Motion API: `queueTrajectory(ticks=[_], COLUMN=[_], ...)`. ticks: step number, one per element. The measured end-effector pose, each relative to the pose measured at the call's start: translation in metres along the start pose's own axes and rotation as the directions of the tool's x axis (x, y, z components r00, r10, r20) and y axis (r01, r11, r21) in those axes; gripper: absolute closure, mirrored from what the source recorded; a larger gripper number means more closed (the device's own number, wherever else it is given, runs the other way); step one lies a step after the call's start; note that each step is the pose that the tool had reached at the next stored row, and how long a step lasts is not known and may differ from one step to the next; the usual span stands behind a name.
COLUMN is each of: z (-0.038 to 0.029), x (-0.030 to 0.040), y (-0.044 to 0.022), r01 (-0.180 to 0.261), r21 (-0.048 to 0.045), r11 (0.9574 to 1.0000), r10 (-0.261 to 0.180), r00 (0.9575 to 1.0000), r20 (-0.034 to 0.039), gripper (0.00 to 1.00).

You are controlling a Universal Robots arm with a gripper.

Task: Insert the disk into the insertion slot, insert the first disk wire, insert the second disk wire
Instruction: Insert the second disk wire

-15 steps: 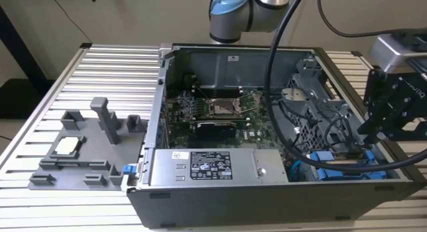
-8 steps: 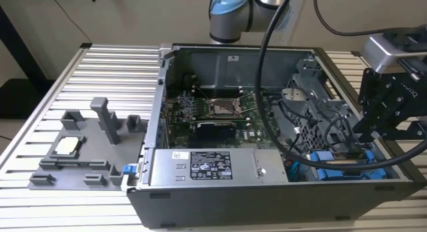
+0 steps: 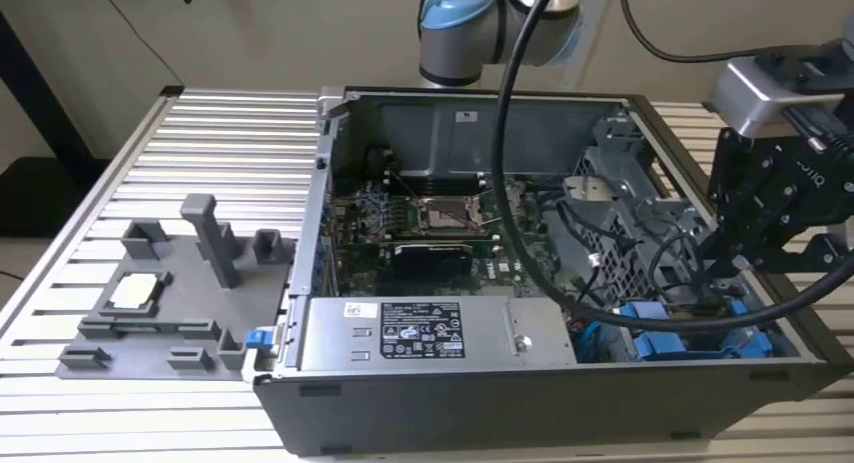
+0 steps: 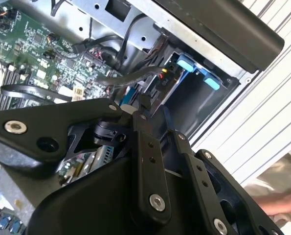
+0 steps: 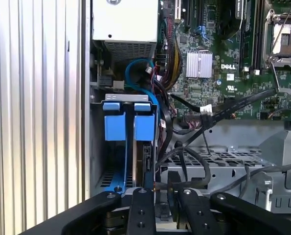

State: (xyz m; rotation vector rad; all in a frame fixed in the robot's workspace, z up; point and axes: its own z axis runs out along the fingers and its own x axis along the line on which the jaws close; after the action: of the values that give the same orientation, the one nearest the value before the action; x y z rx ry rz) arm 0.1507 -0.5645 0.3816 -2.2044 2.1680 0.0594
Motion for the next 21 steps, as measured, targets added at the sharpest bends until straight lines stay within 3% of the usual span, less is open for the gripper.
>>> queueTrajectory(ticks=[4, 9, 12, 21], z=[-0.0055, -0.0034, -0.0011, 0.0036], x=[-0.001, -0.0129, -0.019, -0.0264], y=[0.0064, 0.0236, 0.0302, 0.0374], r01=[0.0, 0.0, 0.001, 0.011], r21=[0.003, 0.0083, 0.0102, 0.0124], r11=[1.0, 1.0, 0.9999, 0.9999], r10=[0.0, 0.0, -0.001, -0.011], r00=[1.0, 1.0, 1.0, 0.9999], r20=[0.0095, 0.0093, 0.0093, 0.0109], gripper=[0.73, 0.73, 0.73, 0.73])
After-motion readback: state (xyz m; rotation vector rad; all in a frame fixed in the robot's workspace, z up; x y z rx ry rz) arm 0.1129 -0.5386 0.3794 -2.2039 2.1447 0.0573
